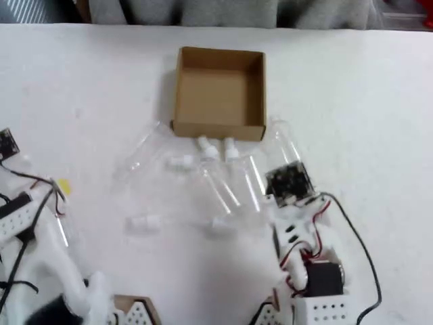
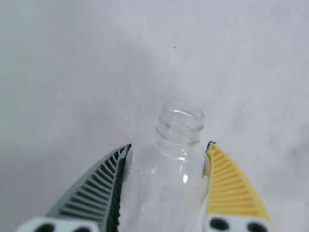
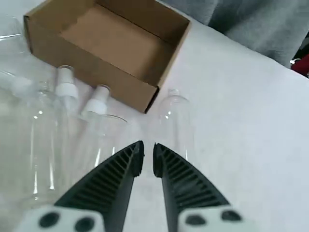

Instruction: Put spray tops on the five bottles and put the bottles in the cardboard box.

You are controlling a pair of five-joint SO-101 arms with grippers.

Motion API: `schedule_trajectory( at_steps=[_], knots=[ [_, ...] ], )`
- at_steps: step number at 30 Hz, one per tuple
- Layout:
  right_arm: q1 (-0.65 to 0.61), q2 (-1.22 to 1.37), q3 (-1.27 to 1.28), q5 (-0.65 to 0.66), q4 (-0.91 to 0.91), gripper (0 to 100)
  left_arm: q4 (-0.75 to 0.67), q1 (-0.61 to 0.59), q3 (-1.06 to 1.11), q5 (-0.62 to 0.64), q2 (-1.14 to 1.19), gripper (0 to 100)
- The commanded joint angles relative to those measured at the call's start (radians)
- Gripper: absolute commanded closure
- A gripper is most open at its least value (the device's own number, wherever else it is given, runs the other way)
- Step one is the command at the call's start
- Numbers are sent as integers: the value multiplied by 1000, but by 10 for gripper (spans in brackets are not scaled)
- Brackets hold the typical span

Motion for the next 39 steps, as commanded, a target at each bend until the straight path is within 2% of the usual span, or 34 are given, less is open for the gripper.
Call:
schedule_trajectory(
  at_steps=[1,5,10,14,17,23,28,34,39],
  knots=[
    [-88,294,-226,-41,13,971,21,-31,-150,57,153,887],
    [-249,578,-417,-54,79,971,95,-54,-292,72,320,884],
    [-536,829,-535,-34,105,970,100,-54,-359,72,426,886],
    [-751,983,-575,147,102,970,100,-50,-362,72,427,884],
    [-866,1087,-608,216,102,967,100,-48,-364,72,429,884],
    [-903,1274,-713,239,87,820,100,-33,-364,72,430,884],
    [-906,1406,-784,331,44,836,100,-27,-364,72,430,884],
    [-906,1563,-896,370,50,835,98,-27,-364,69,430,884],
    [-905,1639,-962,371,62,780,98,-27,-364,68,430,884]
  ],
)
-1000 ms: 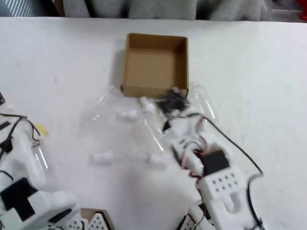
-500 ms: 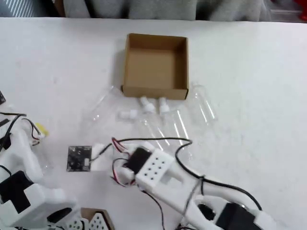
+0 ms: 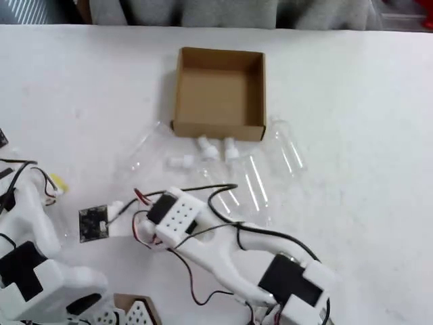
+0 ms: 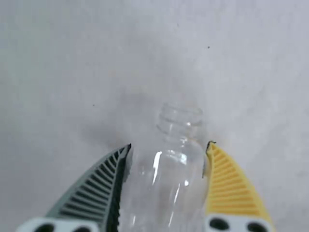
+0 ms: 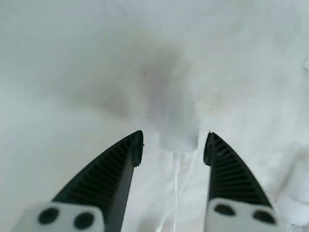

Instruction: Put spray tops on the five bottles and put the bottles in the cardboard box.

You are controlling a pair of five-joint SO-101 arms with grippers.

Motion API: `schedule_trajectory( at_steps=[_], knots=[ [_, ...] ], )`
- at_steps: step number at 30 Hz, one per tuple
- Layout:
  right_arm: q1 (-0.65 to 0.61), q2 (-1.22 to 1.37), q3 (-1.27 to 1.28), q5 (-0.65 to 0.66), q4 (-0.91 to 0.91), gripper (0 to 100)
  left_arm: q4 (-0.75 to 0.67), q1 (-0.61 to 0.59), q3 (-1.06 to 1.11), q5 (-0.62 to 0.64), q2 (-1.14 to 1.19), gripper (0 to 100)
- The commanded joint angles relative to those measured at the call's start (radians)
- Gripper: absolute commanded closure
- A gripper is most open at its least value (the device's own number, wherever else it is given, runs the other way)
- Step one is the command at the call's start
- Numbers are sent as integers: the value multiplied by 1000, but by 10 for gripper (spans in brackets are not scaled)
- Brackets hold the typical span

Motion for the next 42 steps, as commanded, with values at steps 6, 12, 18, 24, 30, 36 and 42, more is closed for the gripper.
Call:
schedule_trajectory(
  at_steps=[6,12,18,24,30,36,42],
  knots=[
    [-5,76,-109,8,4,776,3,16,-44,5,-2,884],
    [-4,196,-175,9,4,776,3,16,-44,5,-1,884],
    [-2,220,-199,8,10,813,3,27,-43,3,-1,884],
    [7,220,-198,6,10,964,3,27,-43,3,-2,884],
    [70,166,-201,0,31,981,3,27,-43,3,-2,884],
    [208,-111,-201,-215,125,983,3,27,-43,3,-2,884],
    [412,-348,-170,-628,125,983,3,48,-41,3,-5,884]
  ],
)
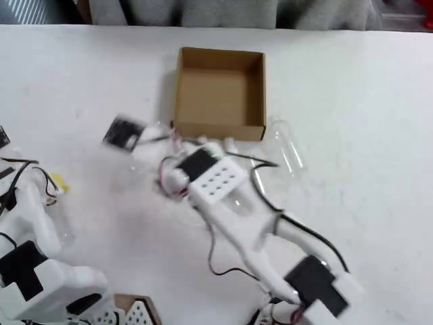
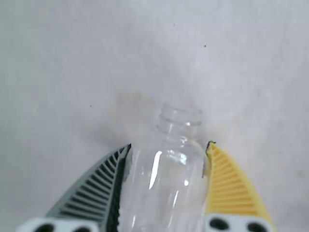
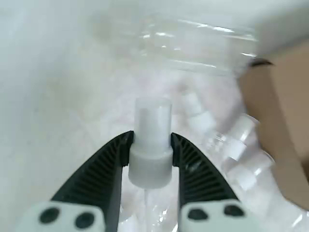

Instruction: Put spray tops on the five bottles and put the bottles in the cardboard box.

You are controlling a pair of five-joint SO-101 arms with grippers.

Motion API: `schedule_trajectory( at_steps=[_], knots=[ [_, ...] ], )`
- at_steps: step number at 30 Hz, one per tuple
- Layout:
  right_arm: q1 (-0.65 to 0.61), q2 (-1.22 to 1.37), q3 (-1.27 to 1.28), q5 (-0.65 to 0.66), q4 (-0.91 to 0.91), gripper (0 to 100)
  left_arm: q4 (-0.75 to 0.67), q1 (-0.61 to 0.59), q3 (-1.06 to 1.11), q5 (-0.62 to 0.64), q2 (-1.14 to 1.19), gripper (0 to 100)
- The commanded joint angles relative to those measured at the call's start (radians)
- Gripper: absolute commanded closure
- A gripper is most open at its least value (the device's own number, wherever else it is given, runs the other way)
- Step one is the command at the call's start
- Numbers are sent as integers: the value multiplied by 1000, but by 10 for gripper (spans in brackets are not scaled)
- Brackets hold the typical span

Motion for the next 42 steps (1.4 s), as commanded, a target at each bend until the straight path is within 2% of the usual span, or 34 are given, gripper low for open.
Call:
schedule_trajectory(
  at_steps=[1,4,8,10,14,19,21,25,27,32,37,40,42],
  knots=[
    [111,-153,11,-278,2,983,3,44,-40,9,-5,886],
    [168,-220,26,-448,7,983,3,64,-46,9,-8,886],
    [236,-309,26,-528,5,983,5,122,-46,14,-99,886],
    [260,-352,26,-517,7,983,11,165,-37,14,-202,886],
    [318,-453,26,-499,4,983,114,295,-46,15,-492,884],
    [387,-616,21,-499,-94,983,91,519,-38,15,-792,885],
    [387,-694,21,-483,-154,983,51,605,-35,15,-862,887],
    [387,-854,21,-338,-275,983,25,746,-25,15,-932,887],
    [387,-915,21,-321,-338,983,6,819,23,11,-952,884],
    [387,-946,20,-379,-374,983,-232,969,269,14,-1029,884],
    [381,-911,18,-427,-412,983,-554,1030,568,14,-1210,884],
    [380,-858,0,-428,-446,983,-658,1049,701,15,-1326,887],
    [378,-812,-18,-428,-469,983,-674,1069,763,15,-1385,887]
  ],
)
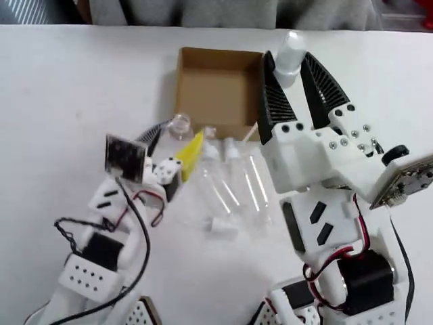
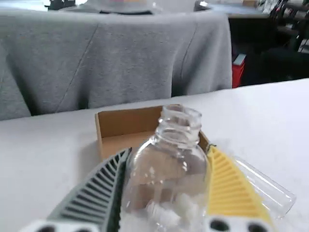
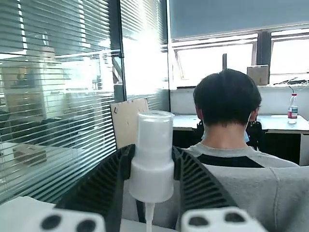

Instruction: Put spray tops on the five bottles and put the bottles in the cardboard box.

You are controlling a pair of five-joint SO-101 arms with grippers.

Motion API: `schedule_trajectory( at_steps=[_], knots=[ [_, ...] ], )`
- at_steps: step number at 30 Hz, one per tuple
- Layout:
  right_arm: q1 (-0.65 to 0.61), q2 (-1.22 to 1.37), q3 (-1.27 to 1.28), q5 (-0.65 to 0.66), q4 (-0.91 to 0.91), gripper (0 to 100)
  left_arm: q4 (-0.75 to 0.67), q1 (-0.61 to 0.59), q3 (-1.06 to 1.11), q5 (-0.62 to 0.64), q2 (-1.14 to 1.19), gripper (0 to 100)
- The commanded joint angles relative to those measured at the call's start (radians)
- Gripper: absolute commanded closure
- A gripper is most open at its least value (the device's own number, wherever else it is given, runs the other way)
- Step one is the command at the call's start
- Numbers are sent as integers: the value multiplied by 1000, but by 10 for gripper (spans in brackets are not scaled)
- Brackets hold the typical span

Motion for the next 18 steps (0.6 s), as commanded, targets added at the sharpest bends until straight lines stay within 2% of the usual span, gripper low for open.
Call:
schedule_trajectory(
  at_steps=[1,10,18],
  knots=[
    [-1,93,-68,-11,-58,983,-74,45,80,11,-120,887],
    [-137,242,-98,-48,-124,984,-77,42,180,11,-254,887],
    [-202,289,-100,-44,-150,984,-78,53,242,12,-394,887]
  ],
)
